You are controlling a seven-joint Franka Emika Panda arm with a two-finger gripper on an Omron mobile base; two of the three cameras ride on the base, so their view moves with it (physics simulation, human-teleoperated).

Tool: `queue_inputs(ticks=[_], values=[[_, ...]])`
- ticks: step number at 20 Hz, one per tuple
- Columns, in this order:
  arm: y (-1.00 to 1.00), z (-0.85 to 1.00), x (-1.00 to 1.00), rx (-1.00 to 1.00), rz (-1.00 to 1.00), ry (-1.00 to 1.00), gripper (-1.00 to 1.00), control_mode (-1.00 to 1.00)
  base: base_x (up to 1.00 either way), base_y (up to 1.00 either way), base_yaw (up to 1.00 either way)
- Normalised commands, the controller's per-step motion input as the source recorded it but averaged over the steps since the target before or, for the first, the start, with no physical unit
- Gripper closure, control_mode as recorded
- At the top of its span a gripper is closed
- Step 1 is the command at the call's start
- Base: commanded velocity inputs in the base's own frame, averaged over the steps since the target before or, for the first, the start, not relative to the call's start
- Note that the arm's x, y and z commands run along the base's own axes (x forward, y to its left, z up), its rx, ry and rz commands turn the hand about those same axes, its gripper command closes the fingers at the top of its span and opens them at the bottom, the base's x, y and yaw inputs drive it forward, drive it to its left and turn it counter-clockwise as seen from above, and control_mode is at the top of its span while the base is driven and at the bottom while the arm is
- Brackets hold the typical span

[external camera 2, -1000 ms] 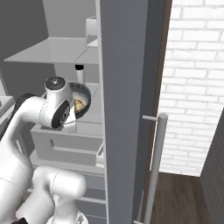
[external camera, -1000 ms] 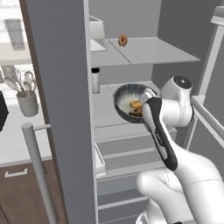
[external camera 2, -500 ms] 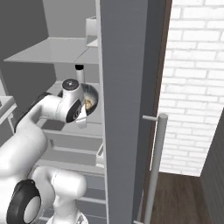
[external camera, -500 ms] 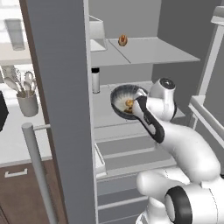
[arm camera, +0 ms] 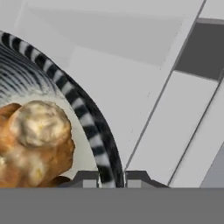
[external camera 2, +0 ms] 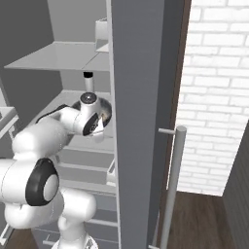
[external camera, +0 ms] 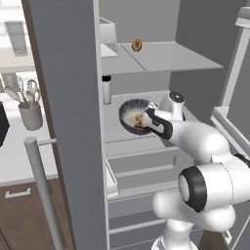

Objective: Pick the chicken drumstick and mushroom from their plates and place them in the bowl. Then put the bowl in the fridge.

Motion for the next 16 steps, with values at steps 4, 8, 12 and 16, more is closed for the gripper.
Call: queue_inputs(ticks=[4, 8, 12, 16], values=[[0.0, 0.0, 0.69, 0.0, 0.0, 0.0, 1.0, -1.0, 0.0, 0.0, 0.0], [0.0, 0.0, 0.56, 0.0, -0.01, 0.0, 1.0, -1.0, 0.0, 0.0, 0.0], [0.0, 0.0, 0.04, 0.0, 0.0, 0.0, -1.0, -1.0, 0.0, 0.0, 0.0], [0.0, 0.1, -0.27, 0.0, 0.0, -0.05, -1.0, -1.0, 0.0, 0.0, 0.0]])
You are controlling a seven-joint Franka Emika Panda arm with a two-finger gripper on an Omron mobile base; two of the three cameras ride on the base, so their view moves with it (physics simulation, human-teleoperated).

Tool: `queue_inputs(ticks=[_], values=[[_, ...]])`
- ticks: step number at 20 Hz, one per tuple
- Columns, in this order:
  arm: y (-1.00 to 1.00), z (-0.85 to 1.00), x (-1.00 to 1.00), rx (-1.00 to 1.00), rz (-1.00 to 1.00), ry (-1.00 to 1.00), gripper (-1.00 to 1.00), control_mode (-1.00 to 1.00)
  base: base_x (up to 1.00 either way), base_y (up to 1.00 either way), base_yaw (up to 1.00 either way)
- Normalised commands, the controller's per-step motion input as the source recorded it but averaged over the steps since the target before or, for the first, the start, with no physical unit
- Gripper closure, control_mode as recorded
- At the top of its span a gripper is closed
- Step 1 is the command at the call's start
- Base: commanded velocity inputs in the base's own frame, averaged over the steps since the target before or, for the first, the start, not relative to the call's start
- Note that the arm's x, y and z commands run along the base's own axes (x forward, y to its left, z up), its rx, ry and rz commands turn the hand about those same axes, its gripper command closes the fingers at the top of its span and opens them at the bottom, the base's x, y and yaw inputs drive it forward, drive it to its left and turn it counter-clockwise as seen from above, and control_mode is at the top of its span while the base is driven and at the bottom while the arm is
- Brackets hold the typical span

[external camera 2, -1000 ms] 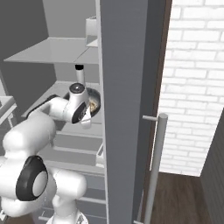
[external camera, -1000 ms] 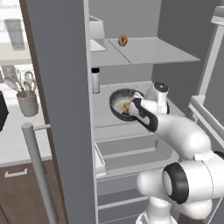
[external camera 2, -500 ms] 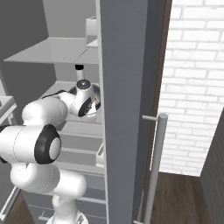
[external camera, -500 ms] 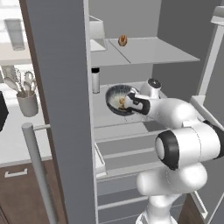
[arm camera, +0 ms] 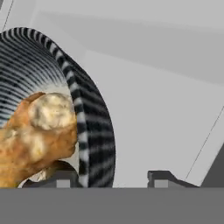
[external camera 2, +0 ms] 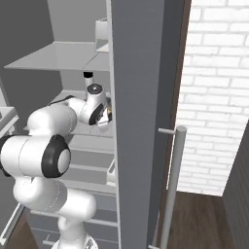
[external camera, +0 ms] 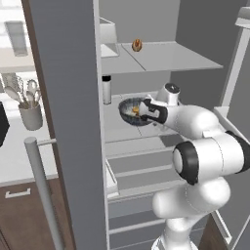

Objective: Pick the chicken drumstick and mushroom from their plates and place them in the bowl. Then put the bowl in the fridge.

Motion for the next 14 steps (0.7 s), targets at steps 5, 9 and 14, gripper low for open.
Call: queue_inputs(ticks=[5, 9, 14], values=[[-0.03, 0.78, -0.8, 0.0, -0.02, -0.25, -1.0, -1.0, 0.0, 0.0, 0.0], [0.0, 1.0, -1.0, 0.0, -0.04, -0.36, -1.0, -1.0, 0.0, 0.0, 0.0], [0.0, 1.0, -1.0, 0.0, 0.0, -0.35, -1.0, -1.0, 0.0, 0.0, 0.0]])
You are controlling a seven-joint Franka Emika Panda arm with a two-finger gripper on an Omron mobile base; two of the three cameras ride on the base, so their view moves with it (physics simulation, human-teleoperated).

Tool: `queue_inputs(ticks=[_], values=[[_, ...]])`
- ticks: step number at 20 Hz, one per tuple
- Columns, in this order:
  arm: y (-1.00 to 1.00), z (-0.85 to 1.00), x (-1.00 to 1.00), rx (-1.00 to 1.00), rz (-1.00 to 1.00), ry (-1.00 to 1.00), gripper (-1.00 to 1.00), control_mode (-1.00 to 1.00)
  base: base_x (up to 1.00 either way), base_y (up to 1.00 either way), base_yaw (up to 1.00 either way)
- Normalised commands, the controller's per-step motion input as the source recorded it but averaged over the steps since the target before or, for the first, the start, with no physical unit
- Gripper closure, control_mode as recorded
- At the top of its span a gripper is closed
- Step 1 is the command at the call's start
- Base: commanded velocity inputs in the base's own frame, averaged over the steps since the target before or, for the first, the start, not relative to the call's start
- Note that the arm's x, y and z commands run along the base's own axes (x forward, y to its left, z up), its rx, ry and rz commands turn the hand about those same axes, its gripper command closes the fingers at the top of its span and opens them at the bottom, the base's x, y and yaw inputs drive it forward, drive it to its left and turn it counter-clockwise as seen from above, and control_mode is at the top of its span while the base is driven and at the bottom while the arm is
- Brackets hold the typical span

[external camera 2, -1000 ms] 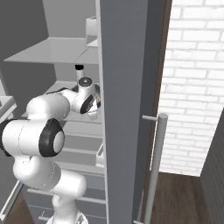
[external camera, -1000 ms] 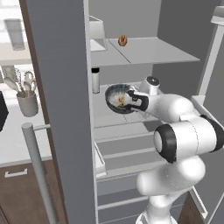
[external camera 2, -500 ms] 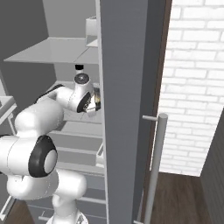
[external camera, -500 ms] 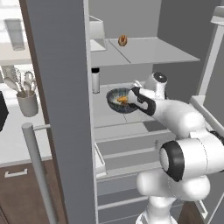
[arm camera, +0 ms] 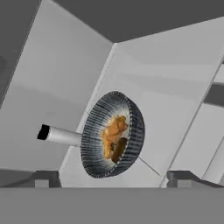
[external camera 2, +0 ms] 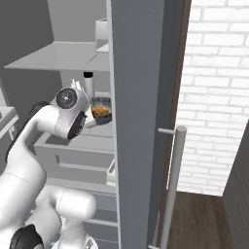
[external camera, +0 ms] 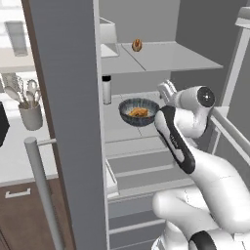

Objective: Pick the chicken drumstick and mushroom from their plates and place them in the bowl. Then put the bowl in the fridge.

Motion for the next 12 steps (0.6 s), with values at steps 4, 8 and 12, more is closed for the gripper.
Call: queue_inputs(ticks=[4, 8, 12], values=[[0.0, 1.0, -1.0, 0.0, 0.0, -0.32, -1.0, -1.0, 0.0, 0.0, 0.0], [0.04, 1.0, -1.0, 0.0, 0.0, -0.26, -1.0, -1.0, 0.0, 0.0, 0.0], [0.46, 0.91, -1.0, -0.09, 0.03, -0.36, -1.0, -1.0, 0.0, 0.0, 0.0]])
